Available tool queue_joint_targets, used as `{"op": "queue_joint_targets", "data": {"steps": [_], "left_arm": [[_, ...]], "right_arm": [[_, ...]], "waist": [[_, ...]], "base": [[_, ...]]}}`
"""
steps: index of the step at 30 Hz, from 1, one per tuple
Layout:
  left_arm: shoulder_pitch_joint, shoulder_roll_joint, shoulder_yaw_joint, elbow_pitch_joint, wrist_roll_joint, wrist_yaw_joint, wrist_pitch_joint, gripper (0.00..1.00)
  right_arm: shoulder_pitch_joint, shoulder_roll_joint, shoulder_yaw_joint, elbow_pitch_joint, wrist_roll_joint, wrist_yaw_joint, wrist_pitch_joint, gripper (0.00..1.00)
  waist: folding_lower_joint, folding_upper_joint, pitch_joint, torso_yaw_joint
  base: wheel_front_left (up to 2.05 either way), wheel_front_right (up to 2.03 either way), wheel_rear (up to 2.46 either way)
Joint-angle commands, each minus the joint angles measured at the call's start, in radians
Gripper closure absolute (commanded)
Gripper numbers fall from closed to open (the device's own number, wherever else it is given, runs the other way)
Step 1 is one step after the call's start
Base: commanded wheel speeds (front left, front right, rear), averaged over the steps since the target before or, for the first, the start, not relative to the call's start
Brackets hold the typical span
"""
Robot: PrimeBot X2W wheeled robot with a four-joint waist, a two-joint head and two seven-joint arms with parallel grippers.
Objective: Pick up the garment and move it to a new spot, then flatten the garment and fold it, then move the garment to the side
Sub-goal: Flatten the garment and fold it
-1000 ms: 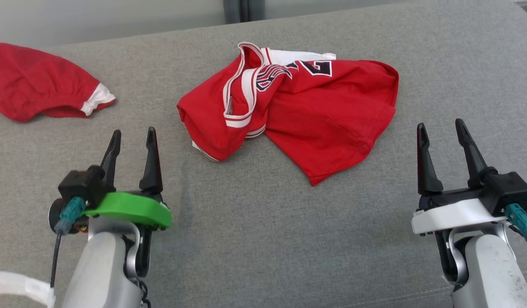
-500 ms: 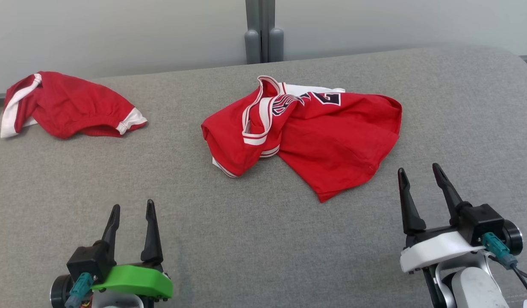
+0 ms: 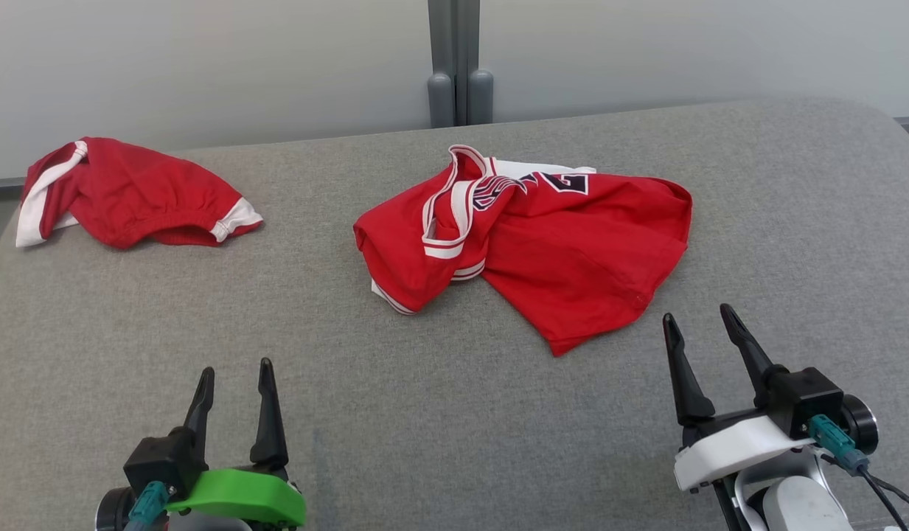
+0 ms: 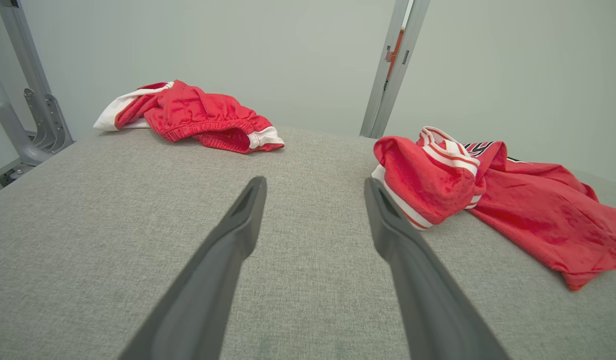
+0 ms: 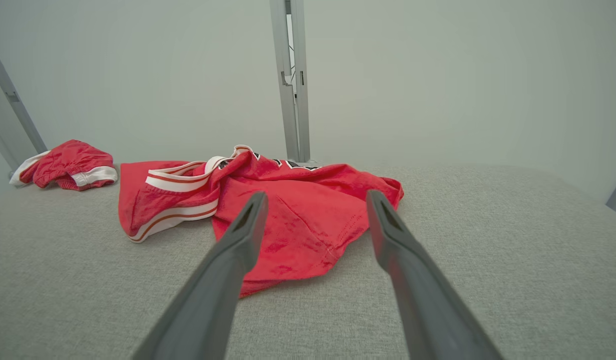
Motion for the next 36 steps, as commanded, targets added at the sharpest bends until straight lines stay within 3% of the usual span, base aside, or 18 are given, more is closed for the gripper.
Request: {"op": "queue_joint_targets", "data": {"steps": [1,9,15,22,28,34,35,36], "left_arm": [[0.015,0.001,0.001,-0.001,0.000,0.002,-0.001,0.00],[-0.019,0.001,-0.027,-0.012,0.025,-0.013,-0.001,0.00],[-0.126,0.001,-0.122,0.027,0.057,-0.040,-0.001,0.00],[-0.312,0.002,-0.228,0.175,0.072,-0.054,0.005,0.00],[-0.427,0.008,-0.222,0.324,0.053,-0.052,0.018,0.00],[-0.492,0.017,-0.210,0.434,0.042,-0.053,0.008,0.00],[-0.501,0.017,-0.211,0.446,0.042,-0.057,0.007,0.66],[-0.508,0.016,-0.215,0.450,0.042,-0.062,0.006,1.00]], "right_arm": [[0.009,-0.002,0.001,0.002,0.005,-0.001,-0.003,0.00],[-0.004,-0.002,0.000,-0.002,0.001,-0.001,-0.003,0.00],[-0.034,-0.002,0.002,-0.011,-0.002,-0.001,-0.003,0.00],[-0.075,-0.002,0.013,-0.021,0.015,-0.001,-0.003,0.00],[-0.101,-0.002,0.001,-0.029,0.027,-0.001,-0.003,0.00],[-0.106,-0.002,-0.011,-0.031,0.036,-0.001,-0.003,0.00],[-0.107,-0.002,-0.013,-0.031,0.037,-0.001,-0.003,0.00],[-0.108,-0.002,-0.016,-0.031,0.038,-0.001,-0.003,0.00]], "waist": [[0.0000,-0.0001,0.002,0.000],[0.0000,-0.0001,0.026,-0.015],[0.0000,-0.0001,0.082,-0.061],[0.0000,-0.0001,0.172,-0.151],[0.0000,-0.0001,0.233,-0.214],[0.0000,-0.0001,0.254,-0.233],[0.0000,-0.0001,0.255,-0.232],[0.0000,-0.0001,0.255,-0.231]], "base": [[0.00,0.00,0.00],[0.00,0.00,0.00],[0.00,0.00,0.00],[0.00,0.00,0.00],[0.00,0.00,0.00],[0.00,0.00,0.00],[0.00,0.00,0.00],[0.00,0.00,0.00]]}}
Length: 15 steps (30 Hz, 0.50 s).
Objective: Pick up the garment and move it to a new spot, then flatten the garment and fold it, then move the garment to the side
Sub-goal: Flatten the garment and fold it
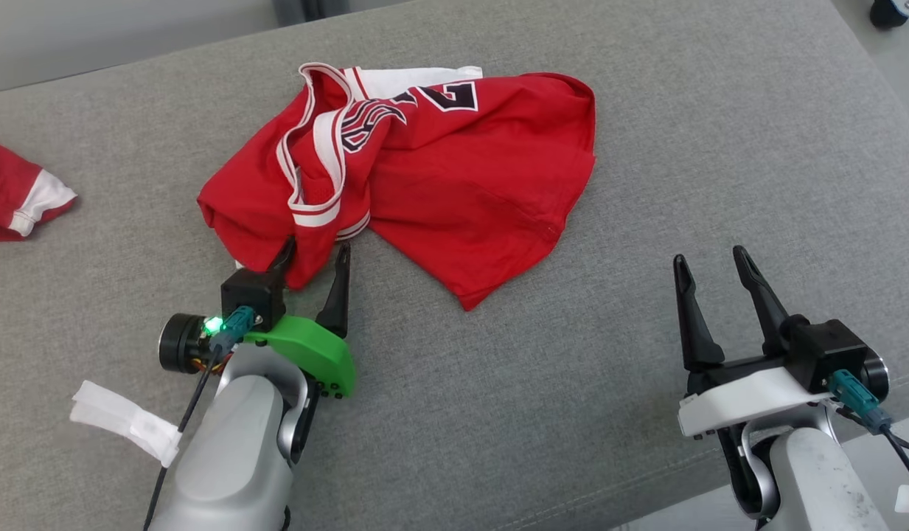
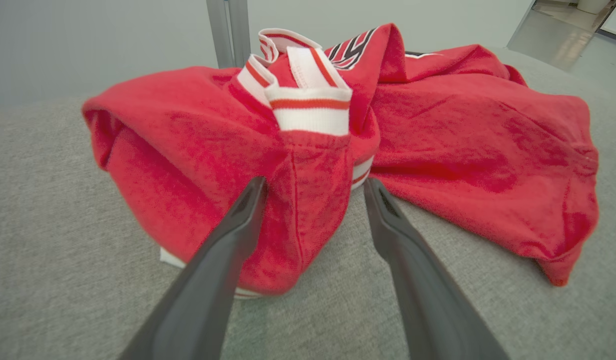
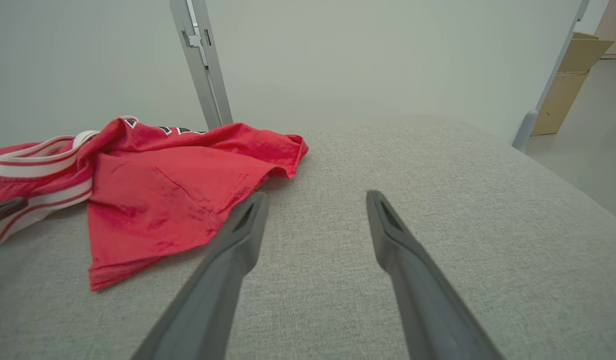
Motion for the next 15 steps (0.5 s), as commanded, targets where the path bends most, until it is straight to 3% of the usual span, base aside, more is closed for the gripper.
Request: {"op": "queue_joint_targets", "data": {"steps": [1,7,15], "left_arm": [[-0.026,0.007,-0.004,0.000,-0.003,-0.008,-0.006,1.00],[-0.040,-0.001,-0.017,-0.096,0.003,-0.015,-0.011,1.00],[0.027,-0.005,-0.056,-0.402,0.004,-0.005,-0.011,1.00]], "right_arm": [[-0.015,-0.001,-0.005,-0.003,0.003,-0.001,-0.003,0.00],[-0.015,-0.002,-0.011,-0.001,-0.001,-0.001,-0.003,0.00],[0.007,-0.002,-0.020,0.008,-0.009,-0.001,-0.003,0.00]], "waist": [[0.0000,0.0000,0.014,-0.010],[0.0000,0.0000,-0.003,0.024],[0.0000,0.0000,-0.060,0.077]], "base": [[0.00,0.00,0.00],[0.00,0.00,0.00],[0.00,0.00,0.00]]}}
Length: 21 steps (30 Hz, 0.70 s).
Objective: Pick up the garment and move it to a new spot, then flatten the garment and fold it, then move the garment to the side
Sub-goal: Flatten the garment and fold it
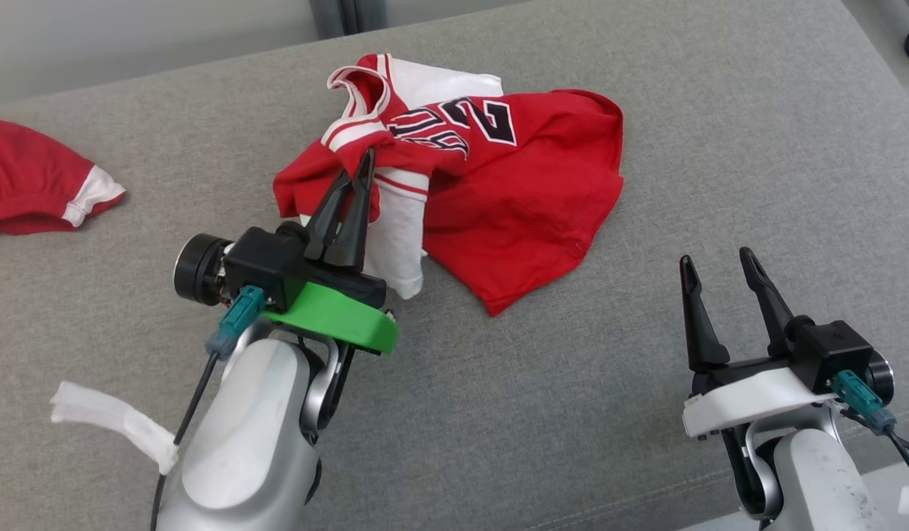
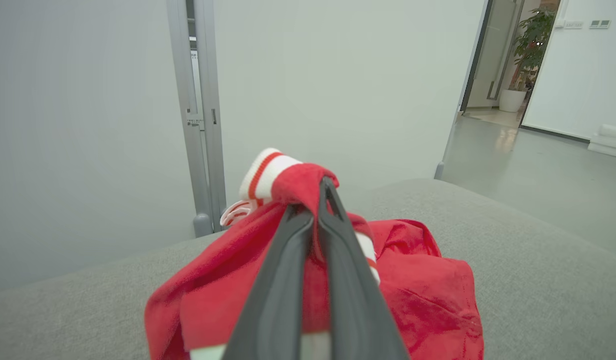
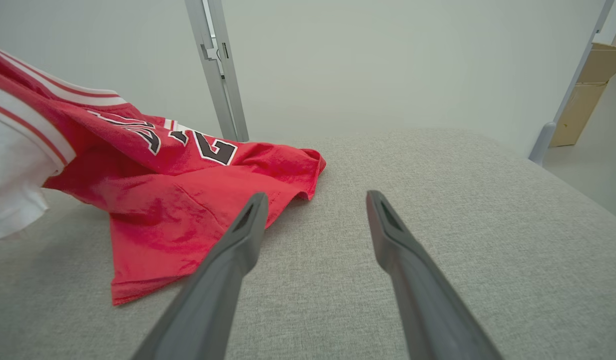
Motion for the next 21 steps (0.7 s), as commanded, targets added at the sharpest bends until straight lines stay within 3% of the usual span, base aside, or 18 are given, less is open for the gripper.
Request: {"op": "queue_joint_targets", "data": {"steps": [1,7,14,17,21], "left_arm": [[0.023,0.003,-0.007,-0.050,-0.001,0.009,-0.003,1.00],[0.100,0.004,-0.040,-0.273,0.007,0.037,0.006,1.00],[0.226,0.026,-0.011,-0.476,-0.043,0.095,0.123,1.00],[0.281,0.043,0.036,-0.459,-0.077,0.126,0.147,1.00],[0.327,0.075,0.131,-0.333,-0.129,0.153,0.132,1.00]], "right_arm": [[0.010,-0.002,-0.005,0.003,-0.005,-0.001,-0.003,0.00],[0.035,-0.002,-0.021,0.005,-0.002,-0.001,-0.003,0.00],[0.039,-0.002,-0.026,0.001,0.006,-0.001,-0.003,0.00],[0.033,-0.002,-0.022,0.000,0.010,-0.001,-0.003,0.00],[0.020,-0.002,-0.018,0.000,0.010,-0.001,-0.003,0.00]], "waist": [[0.0000,-0.0001,-0.032,0.029],[0.0000,-0.0001,-0.072,0.065],[0.0000,-0.0001,-0.073,0.090],[0.0000,-0.0001,-0.061,0.095],[0.0000,-0.0001,-0.039,0.096]], "base": [[0.00,0.00,0.00],[0.00,0.00,0.00],[0.00,0.00,0.00],[0.00,0.00,0.00],[0.00,0.00,0.00]]}}
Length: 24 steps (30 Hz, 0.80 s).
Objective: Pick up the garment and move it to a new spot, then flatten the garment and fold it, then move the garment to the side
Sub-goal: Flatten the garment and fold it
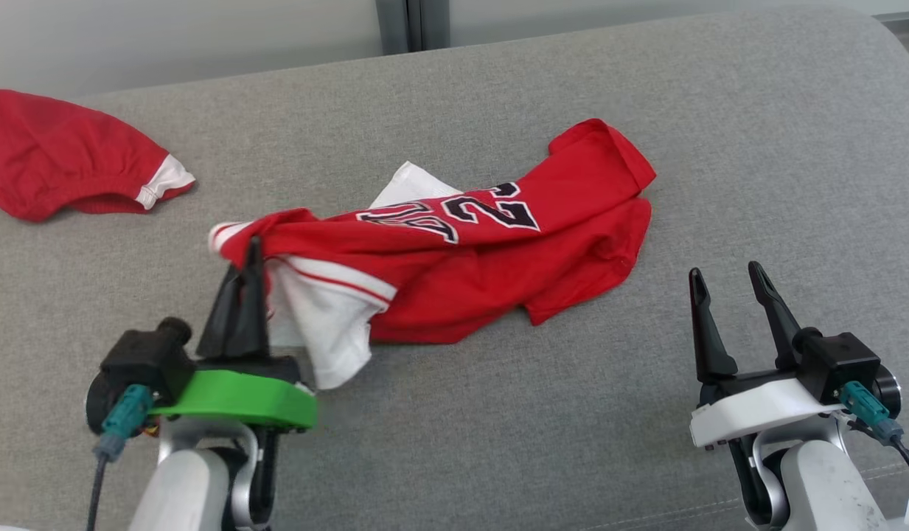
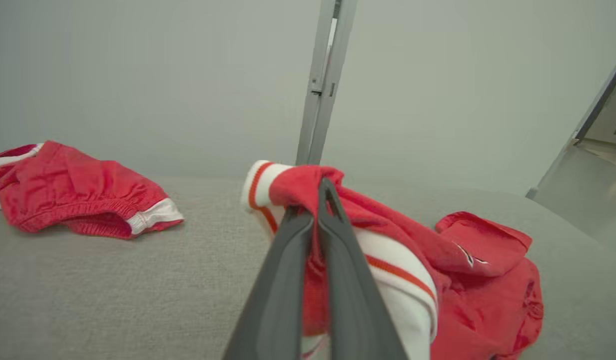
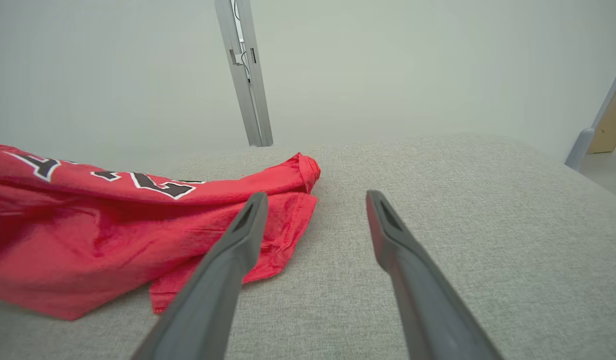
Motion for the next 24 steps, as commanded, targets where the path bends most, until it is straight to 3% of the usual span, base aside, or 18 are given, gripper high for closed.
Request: {"op": "queue_joint_targets", "data": {"steps": [1,7,13,14,15,16,17,24], "left_arm": [[0.013,0.008,0.032,0.040,-0.025,0.009,-0.018,1.00],[-0.011,0.033,0.148,0.262,-0.091,0.020,-0.087,1.00],[-0.052,0.034,0.186,0.464,-0.110,0.002,-0.127,1.00],[-0.058,0.026,0.190,0.494,-0.114,-0.002,-0.131,0.83],[-0.063,0.022,0.193,0.518,-0.116,-0.008,-0.135,0.58],[-0.068,0.018,0.196,0.542,-0.113,-0.013,-0.140,0.16],[-0.074,0.017,0.199,0.556,-0.107,-0.016,-0.140,0.00],[-0.046,-0.019,0.254,0.389,0.006,-0.050,-0.145,0.00]], "right_arm": [[-0.012,-0.002,-0.001,-0.003,0.002,-0.001,-0.003,0.00],[-0.019,-0.002,-0.014,0.006,-0.018,-0.001,-0.003,0.00],[-0.022,-0.002,-0.011,0.018,-0.031,-0.001,-0.003,0.00],[-0.021,-0.002,-0.009,0.020,-0.032,-0.001,-0.003,0.00],[-0.020,-0.002,-0.009,0.021,-0.033,-0.001,-0.003,0.00],[-0.016,-0.002,-0.008,0.023,-0.035,-0.001,-0.003,0.00],[-0.013,-0.002,-0.008,0.024,-0.038,-0.001,-0.003,0.00],[0.012,-0.002,-0.024,0.030,-0.064,-0.001,-0.003,0.00]], "waist": [[0.0000,0.0000,0.014,0.000],[0.0000,0.0000,0.028,-0.001],[0.0000,0.0000,0.024,-0.003],[0.0000,0.0000,0.022,-0.003],[0.0000,0.0000,0.019,-0.003],[0.0000,0.0000,0.015,-0.002],[0.0000,0.0000,0.012,-0.001],[0.0000,0.0000,-0.027,0.030]], "base": [[0.00,0.00,0.00],[0.00,0.00,0.00],[0.00,0.00,0.00],[0.00,0.00,0.00],[0.00,0.00,0.00],[0.00,0.00,0.00],[0.00,0.00,0.00],[0.00,0.00,0.00]]}}
